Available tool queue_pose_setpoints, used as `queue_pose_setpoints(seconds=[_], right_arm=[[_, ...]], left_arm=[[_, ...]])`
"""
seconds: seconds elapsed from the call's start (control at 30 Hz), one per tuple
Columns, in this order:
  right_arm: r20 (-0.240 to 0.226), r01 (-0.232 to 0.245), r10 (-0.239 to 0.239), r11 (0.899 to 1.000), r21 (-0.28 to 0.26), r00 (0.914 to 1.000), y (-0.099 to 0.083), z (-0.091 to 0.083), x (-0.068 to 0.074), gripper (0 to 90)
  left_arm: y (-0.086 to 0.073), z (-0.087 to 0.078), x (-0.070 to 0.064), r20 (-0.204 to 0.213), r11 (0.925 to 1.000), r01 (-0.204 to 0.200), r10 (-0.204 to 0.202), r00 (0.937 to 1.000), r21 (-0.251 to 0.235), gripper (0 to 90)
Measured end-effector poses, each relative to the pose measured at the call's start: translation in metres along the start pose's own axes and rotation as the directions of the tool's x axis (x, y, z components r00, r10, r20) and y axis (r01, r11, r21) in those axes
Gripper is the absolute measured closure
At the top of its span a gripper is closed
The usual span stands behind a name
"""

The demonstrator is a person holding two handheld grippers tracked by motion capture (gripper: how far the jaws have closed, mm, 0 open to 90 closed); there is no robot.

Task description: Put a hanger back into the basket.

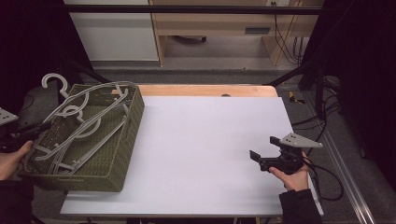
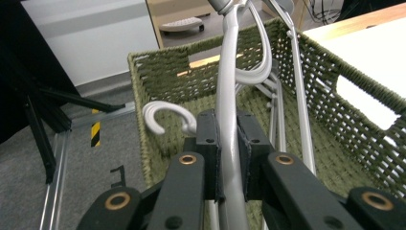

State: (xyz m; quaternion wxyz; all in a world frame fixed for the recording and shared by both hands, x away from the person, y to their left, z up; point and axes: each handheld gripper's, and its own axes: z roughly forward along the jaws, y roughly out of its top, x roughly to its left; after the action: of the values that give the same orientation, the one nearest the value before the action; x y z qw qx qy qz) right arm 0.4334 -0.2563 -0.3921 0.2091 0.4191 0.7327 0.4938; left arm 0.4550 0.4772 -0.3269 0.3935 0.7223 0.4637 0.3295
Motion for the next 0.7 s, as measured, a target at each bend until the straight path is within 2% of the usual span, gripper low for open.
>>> queue_pose_setpoints(seconds=[0.2,0.37,0.5,0.7], right_arm=[[-0.006,0.000,0.000,1.000,0.007,1.0000,0.000,0.001,0.001,3.2],[-0.007,0.001,-0.001,1.000,0.009,1.0000,0.000,0.001,0.001,3.2],[-0.004,0.001,-0.001,1.000,0.010,1.0000,-0.001,0.001,0.001,3.2],[-0.004,0.000,0.000,1.000,0.014,1.0000,-0.001,0.002,0.001,3.2]], left_arm=[[-0.006,0.007,0.000,-0.009,0.9998,0.001,-0.001,1.0000,0.022,81.3],[-0.012,0.018,-0.007,-0.015,0.9986,-0.017,0.018,0.9997,0.049,81.2],[-0.014,0.026,-0.013,-0.025,0.9978,-0.014,0.015,0.9996,0.065,81.2],[-0.021,0.031,-0.011,-0.036,0.9968,0.006,-0.003,0.9993,0.079,81.2]])
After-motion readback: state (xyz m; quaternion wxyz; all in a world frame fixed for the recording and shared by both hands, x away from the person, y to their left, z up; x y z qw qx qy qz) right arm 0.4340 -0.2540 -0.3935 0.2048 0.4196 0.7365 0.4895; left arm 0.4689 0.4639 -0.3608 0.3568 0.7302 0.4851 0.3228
